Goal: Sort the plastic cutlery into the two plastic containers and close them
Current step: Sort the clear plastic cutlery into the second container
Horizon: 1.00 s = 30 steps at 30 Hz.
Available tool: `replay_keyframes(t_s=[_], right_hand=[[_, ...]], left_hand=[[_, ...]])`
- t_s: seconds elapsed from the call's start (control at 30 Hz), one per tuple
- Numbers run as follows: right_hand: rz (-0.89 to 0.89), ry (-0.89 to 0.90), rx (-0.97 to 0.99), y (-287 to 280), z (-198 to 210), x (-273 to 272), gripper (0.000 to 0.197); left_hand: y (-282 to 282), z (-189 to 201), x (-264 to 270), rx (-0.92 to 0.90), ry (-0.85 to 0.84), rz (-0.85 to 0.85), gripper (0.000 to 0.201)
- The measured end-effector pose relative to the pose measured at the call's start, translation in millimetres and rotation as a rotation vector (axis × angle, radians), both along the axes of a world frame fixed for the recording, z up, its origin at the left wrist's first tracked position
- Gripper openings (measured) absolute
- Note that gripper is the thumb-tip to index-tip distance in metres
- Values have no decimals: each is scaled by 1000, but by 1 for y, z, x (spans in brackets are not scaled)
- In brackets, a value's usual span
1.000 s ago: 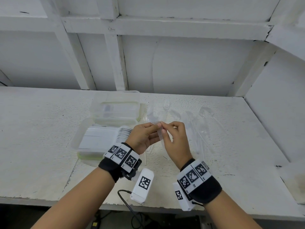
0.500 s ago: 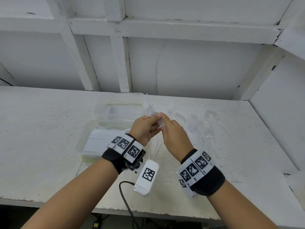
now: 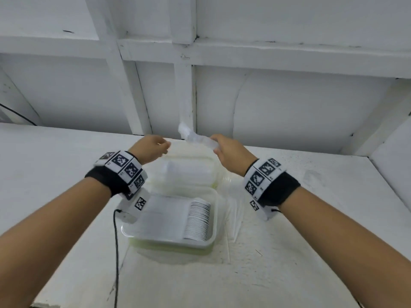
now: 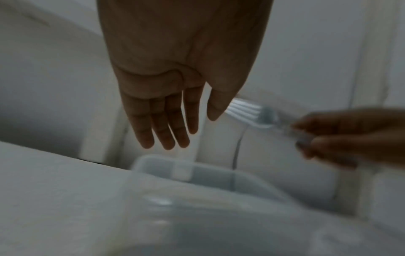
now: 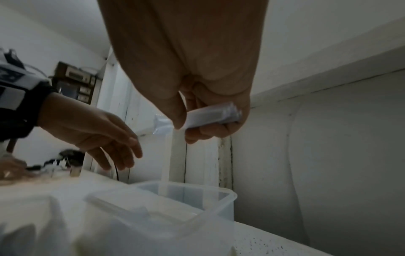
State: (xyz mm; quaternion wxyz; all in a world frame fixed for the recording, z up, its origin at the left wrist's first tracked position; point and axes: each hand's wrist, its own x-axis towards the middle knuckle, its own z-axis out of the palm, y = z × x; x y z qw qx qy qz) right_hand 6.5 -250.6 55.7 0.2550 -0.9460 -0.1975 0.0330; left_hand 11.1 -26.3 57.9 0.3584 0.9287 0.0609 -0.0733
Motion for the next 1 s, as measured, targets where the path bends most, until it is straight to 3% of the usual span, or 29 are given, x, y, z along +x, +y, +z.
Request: replay_keyframes(t_s=[0.07, 0.13, 0.27, 0.47, 0.73, 1.0], right_hand=[[38, 17, -114, 13, -4, 21, 34], [79, 41, -225, 27, -12, 40, 36], [143, 63, -406, 52, -33, 65, 40], [162, 51, -528, 74, -55, 86, 35], [122, 208, -480, 78, -75, 98, 41], [131, 230, -390, 77, -76, 93, 40]], left_hand=[[27, -12, 17, 287, 29, -12, 36], [45, -27, 26, 422, 106, -10, 45], [58, -49, 35, 205, 272, 32, 56], [55, -59, 40, 98, 247, 1, 34], [59, -62, 43, 12, 262, 7, 29], [59, -64, 45, 1, 259, 21, 29]])
